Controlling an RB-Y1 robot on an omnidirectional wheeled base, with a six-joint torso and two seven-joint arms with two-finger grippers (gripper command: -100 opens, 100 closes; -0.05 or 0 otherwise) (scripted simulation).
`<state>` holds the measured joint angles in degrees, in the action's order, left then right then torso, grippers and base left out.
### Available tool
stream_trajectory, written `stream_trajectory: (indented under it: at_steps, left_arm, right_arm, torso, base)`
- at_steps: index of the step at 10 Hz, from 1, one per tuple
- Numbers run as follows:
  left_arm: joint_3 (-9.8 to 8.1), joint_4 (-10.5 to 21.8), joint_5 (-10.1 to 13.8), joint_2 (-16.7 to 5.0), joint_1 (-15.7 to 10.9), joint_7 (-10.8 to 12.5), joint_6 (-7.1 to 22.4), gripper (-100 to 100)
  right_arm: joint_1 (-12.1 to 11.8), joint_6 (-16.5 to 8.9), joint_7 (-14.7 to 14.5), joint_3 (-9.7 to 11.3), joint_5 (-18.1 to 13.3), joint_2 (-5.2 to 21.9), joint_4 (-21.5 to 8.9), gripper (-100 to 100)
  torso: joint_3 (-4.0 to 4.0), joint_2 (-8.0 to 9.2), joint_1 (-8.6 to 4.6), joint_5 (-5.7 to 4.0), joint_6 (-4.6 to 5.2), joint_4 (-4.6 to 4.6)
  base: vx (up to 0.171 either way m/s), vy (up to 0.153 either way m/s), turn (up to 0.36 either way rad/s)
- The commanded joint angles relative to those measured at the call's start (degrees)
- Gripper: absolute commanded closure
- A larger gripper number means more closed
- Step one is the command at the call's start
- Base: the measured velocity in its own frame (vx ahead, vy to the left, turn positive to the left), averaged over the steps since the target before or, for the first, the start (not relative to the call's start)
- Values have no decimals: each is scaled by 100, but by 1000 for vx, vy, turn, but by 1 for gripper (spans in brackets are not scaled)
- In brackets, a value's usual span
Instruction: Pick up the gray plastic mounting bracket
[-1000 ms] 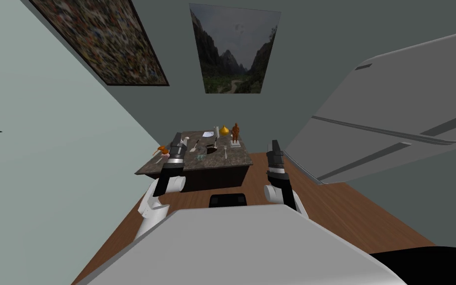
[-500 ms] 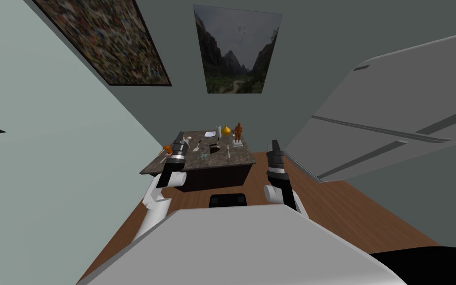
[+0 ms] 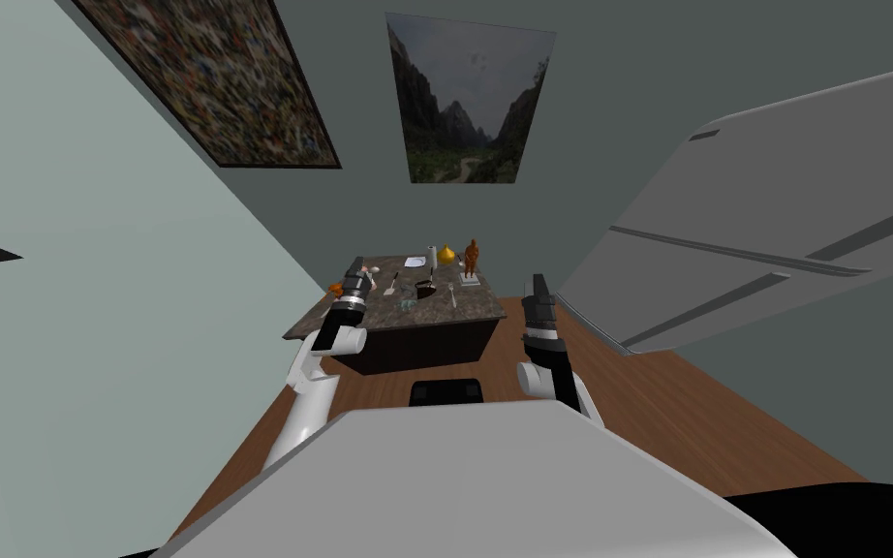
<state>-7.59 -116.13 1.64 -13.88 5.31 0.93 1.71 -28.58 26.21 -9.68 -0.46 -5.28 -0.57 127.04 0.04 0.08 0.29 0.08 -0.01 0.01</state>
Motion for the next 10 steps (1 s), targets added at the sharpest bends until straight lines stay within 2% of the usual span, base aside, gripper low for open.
stream_trajectory:
  at_steps: [1,2,3,5,6,8,9,10]
  left_arm:
    - [-26,139,20,-12,-134,30,286,-100]
    - [-26,139,20,-12,-134,30,355,-100]
    - [-70,305,51,-16,-353,84,568,-100]
    - [-70,305,51,-16,-353,84,762,-100]
    - [-113,482,77,-13,-576,140,1000,-100]
    - [-113,482,77,-13,-576,140,1188,-100]
    - [-157,669,95,-4,-804,197,1412,-100]
    - [-157,669,95,-4,-804,197,1542,-100]
  right_arm:
    - [0,0,0,0,0,0,0,0]
    - [0,0,0,0,0,0,0,0]
    - [0,0,0,0,0,0,0,0]
    - [0,0,0,0,0,0,0,0]
    - [0,0,0,0,0,0,0,0]
    - [0,0,0,0,0,0,0,0]
    - [0,0,0,0,0,-1,0,0]
    - [0,0,0,0,0,0,0,0]
  torso:
    - [0,0,0,0,0,0]
    - [-2,-4,-3,0,-1,0]
    - [-5,-9,-16,-3,0,-2]
    - [-3,-6,-8,-1,-1,-1]
    - [-3,-6,-17,-3,-1,-1]
    - [-2,-5,-10,-2,-1,-1]
    - [-5,-9,-19,-3,-1,-2]
    - [-5,-9,-12,-3,0,-2]
  base:
    - [-20,70,-10]
    - [0,32,-1]
    - [-8,50,-1]
    - [-15,50,-8]
    - [-25,53,0]
    - [-10,45,-7]
    - [-9,53,6]
    - [-7,56,-9]
